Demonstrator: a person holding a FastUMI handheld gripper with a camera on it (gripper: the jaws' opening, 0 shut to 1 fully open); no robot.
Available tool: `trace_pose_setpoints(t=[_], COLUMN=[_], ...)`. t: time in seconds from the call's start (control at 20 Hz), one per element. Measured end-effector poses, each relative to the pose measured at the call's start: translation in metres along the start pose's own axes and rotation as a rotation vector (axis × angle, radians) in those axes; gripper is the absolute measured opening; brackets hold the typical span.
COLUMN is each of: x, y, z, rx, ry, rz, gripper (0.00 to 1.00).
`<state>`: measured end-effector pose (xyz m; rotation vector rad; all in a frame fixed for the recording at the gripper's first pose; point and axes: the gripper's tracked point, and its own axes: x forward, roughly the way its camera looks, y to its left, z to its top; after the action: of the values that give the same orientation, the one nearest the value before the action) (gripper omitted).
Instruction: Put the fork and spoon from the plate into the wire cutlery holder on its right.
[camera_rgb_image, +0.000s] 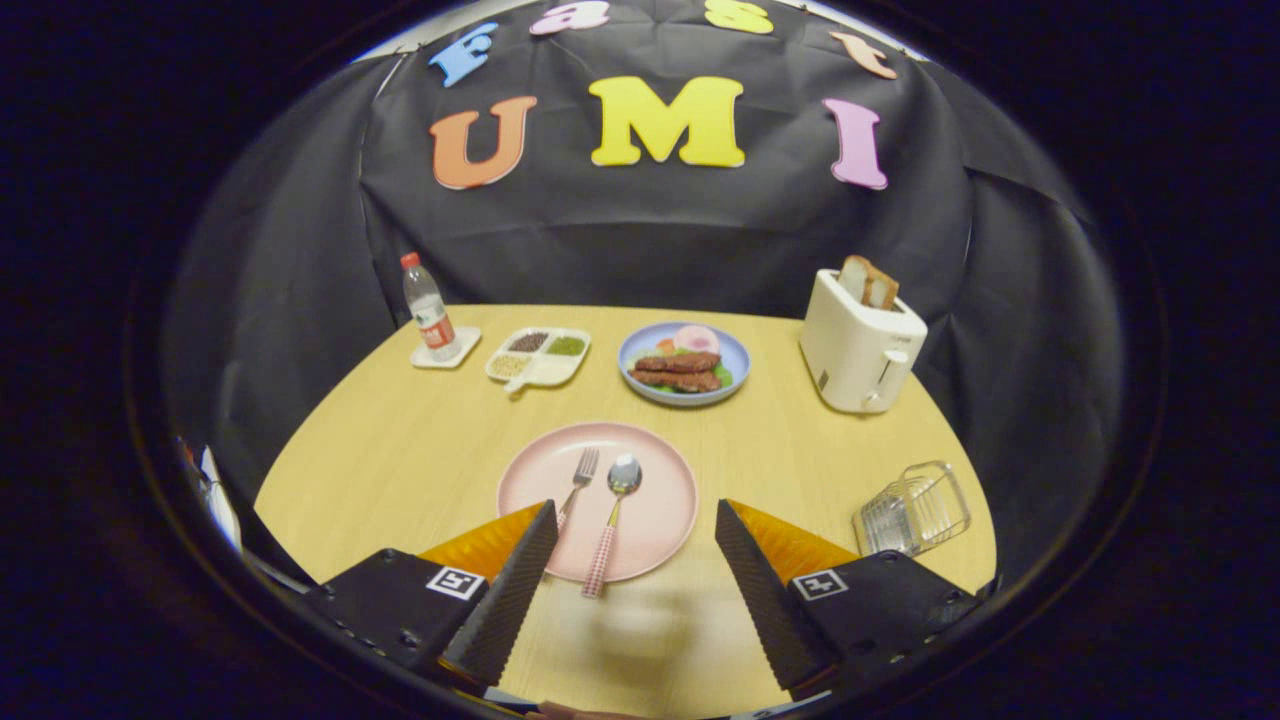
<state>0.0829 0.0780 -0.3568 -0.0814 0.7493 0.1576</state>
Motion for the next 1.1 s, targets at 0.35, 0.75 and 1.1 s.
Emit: trace_pose_setpoints(t=[0.35,0.75,1.1], x=[0.052,0.089,0.104], y=[0.015,0.024,0.024], z=[-0.031,-0.050,-0.063], rx=[0.024,0.069,0.072], ry=[0.102,0.207,0.251], rz=[-0.024,-0.066,-0.115], gripper=[0.75,0.42,0.20])
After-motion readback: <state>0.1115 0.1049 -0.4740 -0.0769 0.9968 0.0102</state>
